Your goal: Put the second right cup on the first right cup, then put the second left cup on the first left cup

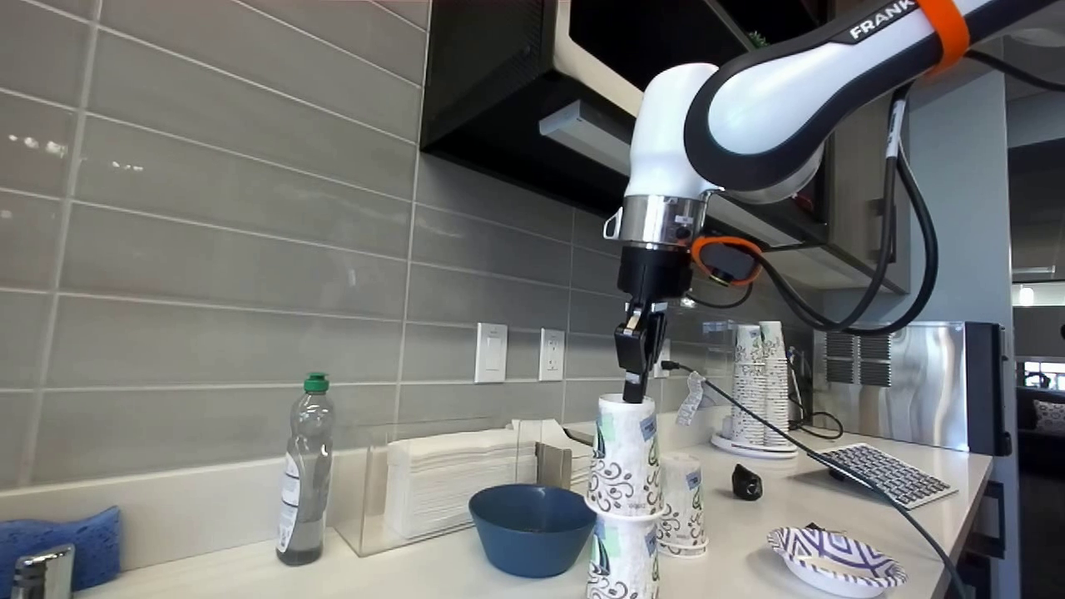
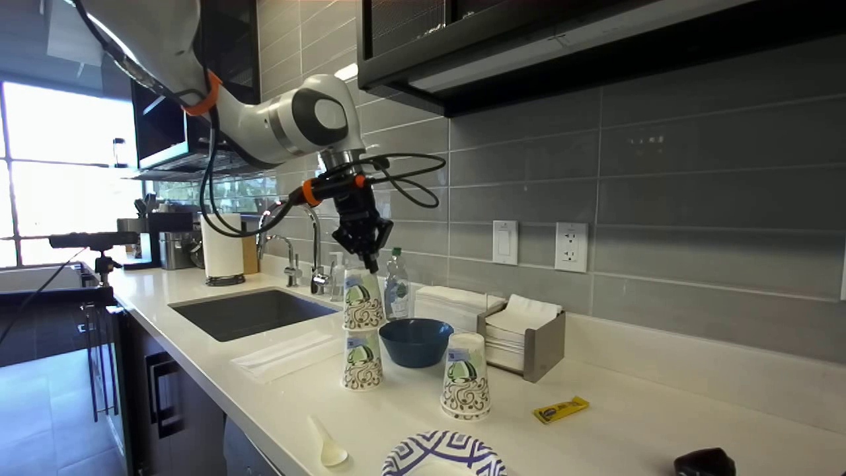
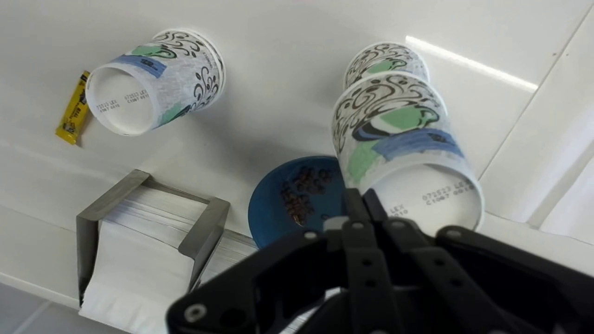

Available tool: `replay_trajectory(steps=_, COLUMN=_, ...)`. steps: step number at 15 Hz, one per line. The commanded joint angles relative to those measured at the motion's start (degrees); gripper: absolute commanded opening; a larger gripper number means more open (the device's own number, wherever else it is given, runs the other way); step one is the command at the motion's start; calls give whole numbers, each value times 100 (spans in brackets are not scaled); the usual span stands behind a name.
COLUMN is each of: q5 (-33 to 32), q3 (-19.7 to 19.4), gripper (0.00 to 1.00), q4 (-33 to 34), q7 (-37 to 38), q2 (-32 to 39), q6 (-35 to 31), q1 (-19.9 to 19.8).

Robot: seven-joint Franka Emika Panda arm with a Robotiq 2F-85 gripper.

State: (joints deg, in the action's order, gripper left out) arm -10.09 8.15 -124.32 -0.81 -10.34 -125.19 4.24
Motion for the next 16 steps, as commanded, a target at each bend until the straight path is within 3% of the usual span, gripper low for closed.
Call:
replay_trajectory(steps=1, q5=157, q3=-111, gripper=1, q4=36, q7=-138, q2=111, q6=-9, q1=55)
replay_trajectory(steps=4, q5=158, q3=-144, gripper=1, q4=16, q7=-157, q2=249, q6=-122, q1=47)
replay_trajectory(steps=5, q5=217, q3=-166, gripper=27, q4=14, q7=-208, q2=291, q6=-156, q1=52)
replay_trajectory(steps=6, q5=262, q3=-177, gripper=28, q4=17, q7=-223, q2=330, q6=-165, q1=55)
replay_trajectory(steps=16, q5=735, q3=-211, gripper=96, q4=-203, q7=-393, q2=635, q6=-363, q1=50)
